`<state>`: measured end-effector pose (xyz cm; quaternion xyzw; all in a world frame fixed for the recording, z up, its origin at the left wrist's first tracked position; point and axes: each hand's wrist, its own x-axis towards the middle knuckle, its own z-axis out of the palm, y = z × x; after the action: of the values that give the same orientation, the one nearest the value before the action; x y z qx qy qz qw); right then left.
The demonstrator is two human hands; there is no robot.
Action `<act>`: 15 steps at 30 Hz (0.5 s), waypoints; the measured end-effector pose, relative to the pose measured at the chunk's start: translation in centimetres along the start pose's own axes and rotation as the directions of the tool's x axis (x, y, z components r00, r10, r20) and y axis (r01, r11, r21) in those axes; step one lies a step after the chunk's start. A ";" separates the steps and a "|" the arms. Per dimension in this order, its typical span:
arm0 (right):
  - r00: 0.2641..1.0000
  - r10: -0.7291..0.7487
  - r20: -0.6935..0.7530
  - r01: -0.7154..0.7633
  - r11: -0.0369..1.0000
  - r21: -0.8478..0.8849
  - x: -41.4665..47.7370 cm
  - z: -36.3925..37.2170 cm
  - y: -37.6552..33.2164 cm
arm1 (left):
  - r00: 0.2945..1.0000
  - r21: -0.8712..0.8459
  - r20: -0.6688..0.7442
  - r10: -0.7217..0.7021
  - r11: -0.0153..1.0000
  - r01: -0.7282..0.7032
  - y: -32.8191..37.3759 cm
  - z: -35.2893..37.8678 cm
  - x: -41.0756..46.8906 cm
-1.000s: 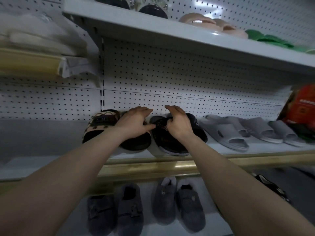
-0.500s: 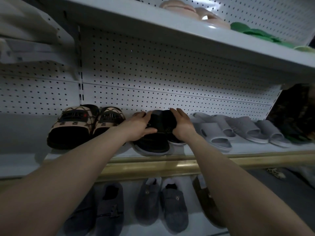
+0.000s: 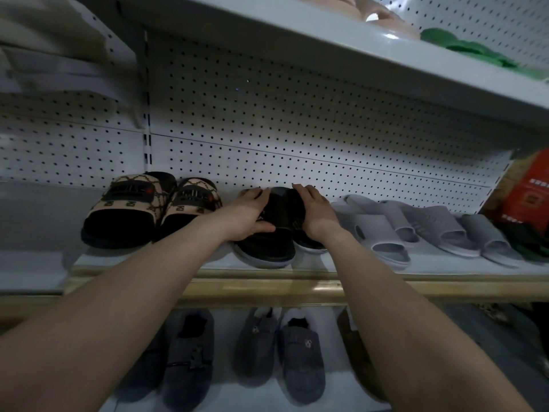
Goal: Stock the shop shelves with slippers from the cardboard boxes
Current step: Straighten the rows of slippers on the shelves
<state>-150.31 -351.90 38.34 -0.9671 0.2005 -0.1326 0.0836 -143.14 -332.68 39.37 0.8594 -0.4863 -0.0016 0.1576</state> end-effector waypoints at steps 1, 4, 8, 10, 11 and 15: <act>1.000 -0.004 -0.006 0.004 1.000 0.000 -0.1 0.0 0.1 | 1.000 0.009 0.001 -0.009 1.000 0.009 0.0 0.1 0.2; 0.999 -0.030 -0.034 0.030 1.000 -0.003 -0.6 0.2 0.4 | 0.999 0.042 -0.009 -0.035 0.998 0.036 0.0 0.4 0.9; 0.998 -0.025 -0.056 0.026 1.000 0.011 -1.5 0.3 0.7 | 0.998 0.067 -0.010 -0.064 0.996 0.064 -0.1 1.0 1.9; 0.998 -0.005 -0.056 0.007 1.000 0.024 -1.7 0.5 0.8 | 0.997 0.051 -0.010 -0.076 0.996 0.076 -0.1 1.4 2.2; 0.999 0.017 -0.043 -0.016 0.999 0.031 -1.7 0.6 0.9 | 0.996 0.032 -0.006 -0.085 0.996 0.085 0.0 1.5 2.4; 0.996 0.086 -0.011 -0.086 0.995 0.048 -2.0 0.8 1.0 | 0.993 -0.044 0.011 -0.115 0.992 0.115 0.1 1.8 2.7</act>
<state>-152.22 -351.86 36.88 -0.9543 0.2393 -0.1402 0.1111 -142.03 -335.49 38.06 0.8822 -0.4366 -0.0250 0.1746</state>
